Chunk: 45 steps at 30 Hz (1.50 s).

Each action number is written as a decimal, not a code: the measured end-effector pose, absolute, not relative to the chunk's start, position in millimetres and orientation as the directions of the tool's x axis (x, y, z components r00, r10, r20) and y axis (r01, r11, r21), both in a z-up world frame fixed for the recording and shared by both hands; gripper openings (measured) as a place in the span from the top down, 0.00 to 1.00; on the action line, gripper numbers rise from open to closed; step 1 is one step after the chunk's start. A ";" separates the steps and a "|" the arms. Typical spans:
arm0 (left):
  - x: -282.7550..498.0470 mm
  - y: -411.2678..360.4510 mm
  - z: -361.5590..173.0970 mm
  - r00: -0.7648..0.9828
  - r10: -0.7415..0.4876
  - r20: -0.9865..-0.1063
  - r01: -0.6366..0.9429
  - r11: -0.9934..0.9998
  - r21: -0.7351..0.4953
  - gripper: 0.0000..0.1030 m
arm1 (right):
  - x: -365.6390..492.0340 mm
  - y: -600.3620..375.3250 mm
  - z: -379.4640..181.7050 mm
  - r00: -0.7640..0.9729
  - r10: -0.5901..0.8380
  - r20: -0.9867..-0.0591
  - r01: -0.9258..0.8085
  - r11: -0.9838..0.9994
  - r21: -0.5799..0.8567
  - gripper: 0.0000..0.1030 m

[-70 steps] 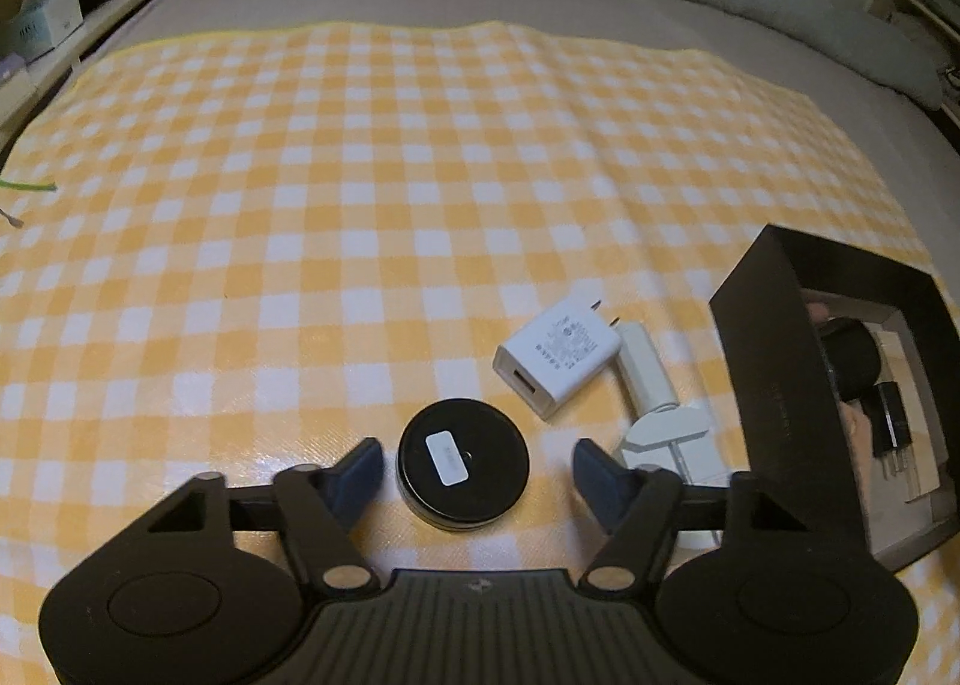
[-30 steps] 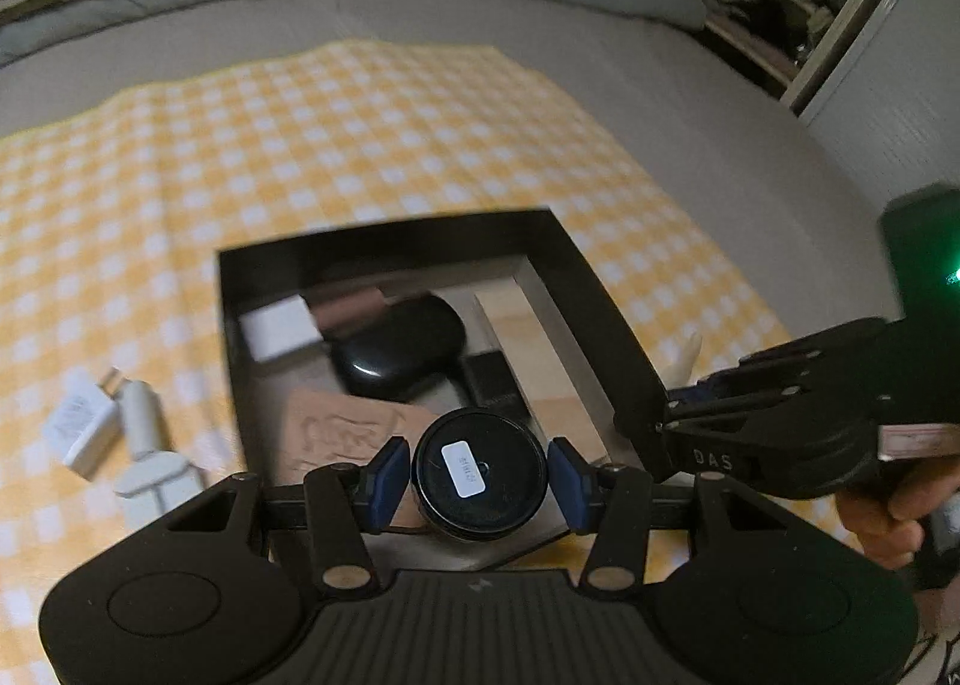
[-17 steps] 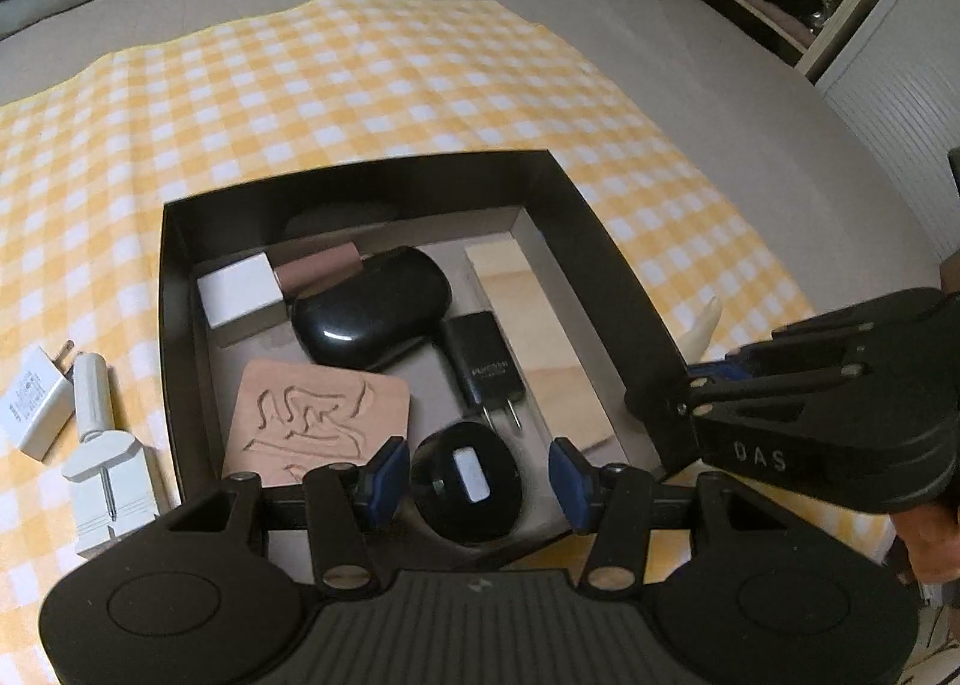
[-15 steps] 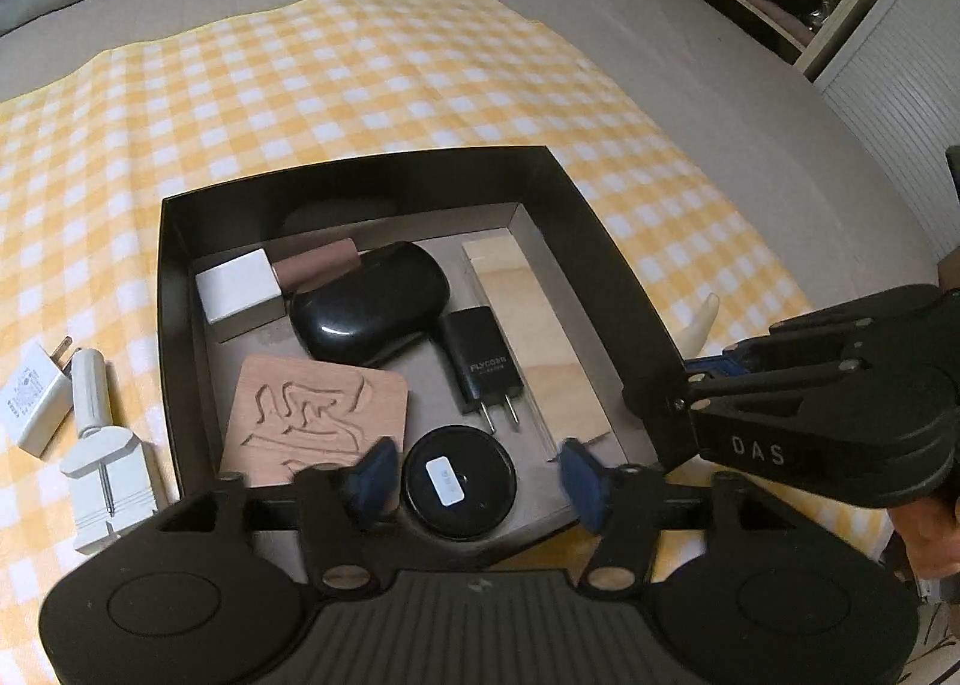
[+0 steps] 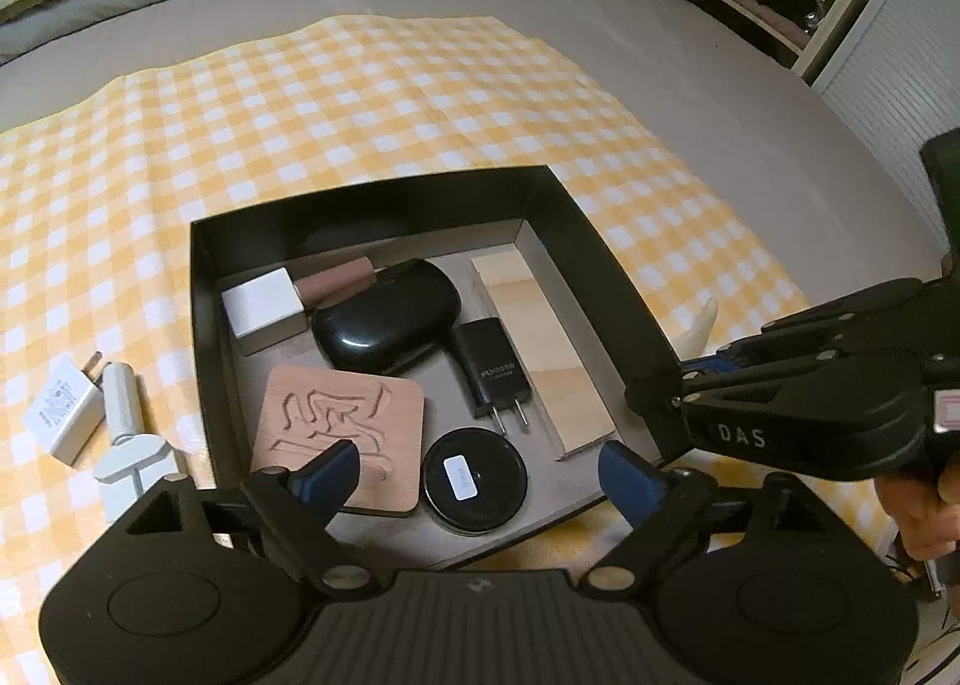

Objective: Organize rigid objects
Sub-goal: 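Lower the round black puck into the box and open the left gripper, then move the left gripper to the white wall charger and grasp it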

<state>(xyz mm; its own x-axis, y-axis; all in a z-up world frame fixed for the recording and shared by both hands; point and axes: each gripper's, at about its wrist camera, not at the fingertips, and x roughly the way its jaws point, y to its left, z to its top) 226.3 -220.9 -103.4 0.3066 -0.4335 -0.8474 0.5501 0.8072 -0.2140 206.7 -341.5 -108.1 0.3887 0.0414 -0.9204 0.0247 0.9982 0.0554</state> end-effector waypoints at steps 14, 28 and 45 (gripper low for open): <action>213.1 -187.6 -47.5 0.443 -0.475 -0.760 0.535 0.820 -0.201 0.00 | 207.1 -340.5 -107.9 0.392 0.034 -0.920 0.023 0.999 0.046 0.92; 239.5 -109.4 -16.1 0.625 -0.351 -0.698 0.379 0.917 -0.122 0.00 | 206.3 -342.9 -106.3 0.401 0.026 -0.916 0.016 0.999 0.035 0.92; 316.6 -72.5 -101.2 0.490 -0.049 -0.870 0.297 0.948 0.113 0.00 | 204.3 -342.0 -104.9 0.402 0.031 -0.915 0.008 0.999 0.037 0.92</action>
<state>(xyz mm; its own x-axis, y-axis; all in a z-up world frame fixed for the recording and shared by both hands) 316.6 -72.5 -101.2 0.4898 -0.0494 -0.8704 0.2973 0.9480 0.1135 204.3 -342.0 -104.9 0.4020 0.0307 -0.9151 0.0084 0.9993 0.0372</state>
